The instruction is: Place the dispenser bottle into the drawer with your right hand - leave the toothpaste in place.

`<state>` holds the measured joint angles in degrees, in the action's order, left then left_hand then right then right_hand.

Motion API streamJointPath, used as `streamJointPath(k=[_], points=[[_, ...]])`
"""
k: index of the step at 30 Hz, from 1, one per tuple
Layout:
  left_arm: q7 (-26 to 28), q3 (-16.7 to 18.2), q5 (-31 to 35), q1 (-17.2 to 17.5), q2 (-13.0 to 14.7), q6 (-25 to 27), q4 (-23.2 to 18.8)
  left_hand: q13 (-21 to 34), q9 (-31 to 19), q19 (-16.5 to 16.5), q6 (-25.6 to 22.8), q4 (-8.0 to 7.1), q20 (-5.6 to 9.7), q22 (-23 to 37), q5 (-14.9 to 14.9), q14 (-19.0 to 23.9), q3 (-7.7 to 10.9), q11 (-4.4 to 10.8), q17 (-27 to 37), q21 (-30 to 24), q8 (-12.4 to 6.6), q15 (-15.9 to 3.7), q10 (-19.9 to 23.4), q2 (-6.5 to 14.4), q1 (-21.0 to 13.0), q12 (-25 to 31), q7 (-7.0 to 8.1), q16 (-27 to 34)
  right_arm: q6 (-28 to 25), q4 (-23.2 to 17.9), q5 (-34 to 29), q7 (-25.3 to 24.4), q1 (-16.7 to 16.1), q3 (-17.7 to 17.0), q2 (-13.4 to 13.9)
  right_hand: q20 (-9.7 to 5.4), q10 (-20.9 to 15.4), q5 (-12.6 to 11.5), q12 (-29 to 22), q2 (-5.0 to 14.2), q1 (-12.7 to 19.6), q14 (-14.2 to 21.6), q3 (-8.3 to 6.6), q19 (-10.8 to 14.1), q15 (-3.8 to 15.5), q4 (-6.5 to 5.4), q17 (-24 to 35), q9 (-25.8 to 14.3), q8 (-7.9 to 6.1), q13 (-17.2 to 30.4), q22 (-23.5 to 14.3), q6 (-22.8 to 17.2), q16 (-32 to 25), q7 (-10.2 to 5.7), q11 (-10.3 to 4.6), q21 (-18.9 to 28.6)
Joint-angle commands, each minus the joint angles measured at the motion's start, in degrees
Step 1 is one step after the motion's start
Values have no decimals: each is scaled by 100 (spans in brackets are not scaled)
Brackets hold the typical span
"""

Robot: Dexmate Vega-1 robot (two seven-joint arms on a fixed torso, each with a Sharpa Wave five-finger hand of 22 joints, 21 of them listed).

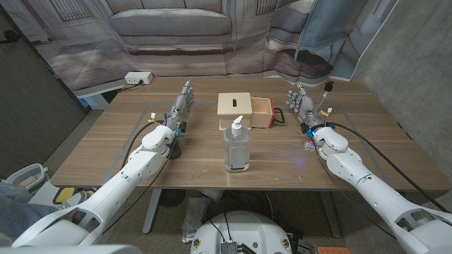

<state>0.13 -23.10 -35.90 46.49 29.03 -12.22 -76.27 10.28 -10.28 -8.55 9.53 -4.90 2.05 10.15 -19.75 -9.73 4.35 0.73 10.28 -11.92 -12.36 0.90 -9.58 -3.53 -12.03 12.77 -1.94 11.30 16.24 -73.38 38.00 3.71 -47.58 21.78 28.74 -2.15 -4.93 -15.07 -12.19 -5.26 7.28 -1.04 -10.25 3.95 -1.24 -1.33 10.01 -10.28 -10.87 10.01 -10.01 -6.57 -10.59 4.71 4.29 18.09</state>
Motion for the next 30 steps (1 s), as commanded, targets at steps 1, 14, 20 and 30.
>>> streamJointPath(k=[1,14,20,30], points=[[-131,-85,-20,-136,20,243,-1,22,-29,-55,406,-1,267,19,-37,-105,35,-19,10,-9,-9,15,-27,31,-93,3,-11,-7,107,15,58,117,-5,-21,-22,-176,-86,-27,-34,12,75,11,-39,49,-48,30,19,-15,-36,23,-27,-55,-34,-24,-14,-8],[-70,-51,-36,-55,214,486,-275,24,-30,-86,401,16,260,22,-39,-118,48,-32,12,9,10,23,-29,85,-152,-17,-9,-24,71,-164,-30,72,4,-2,52,-155,-62,-28,-13,70,141,5,-64,15,-71,60,21,-17,-33,26,-27,-59,-22,-31,15,-57],[-80,-25,-50,-38,255,493,-289,25,-31,-98,371,21,254,24,-38,-115,51,-36,13,15,7,27,-24,104,-171,-22,-8,-27,153,-155,-10,58,3,-14,-12,-151,-45,-25,-1,96,172,4,-75,18,-82,74,21,-18,-28,27,-27,-51,-19,-31,21,-73],[-57,16,-74,43,365,568,-456,26,-32,-112,344,29,244,26,-35,-100,52,-43,14,21,10,38,0,130,-201,-25,-9,-27,196,-350,-61,5,-70,-41,62,-110,81,-8,54,146,255,-79,-95,-24,-131,122,24,-21,12,32,-29,59,14,1,57,-142]])
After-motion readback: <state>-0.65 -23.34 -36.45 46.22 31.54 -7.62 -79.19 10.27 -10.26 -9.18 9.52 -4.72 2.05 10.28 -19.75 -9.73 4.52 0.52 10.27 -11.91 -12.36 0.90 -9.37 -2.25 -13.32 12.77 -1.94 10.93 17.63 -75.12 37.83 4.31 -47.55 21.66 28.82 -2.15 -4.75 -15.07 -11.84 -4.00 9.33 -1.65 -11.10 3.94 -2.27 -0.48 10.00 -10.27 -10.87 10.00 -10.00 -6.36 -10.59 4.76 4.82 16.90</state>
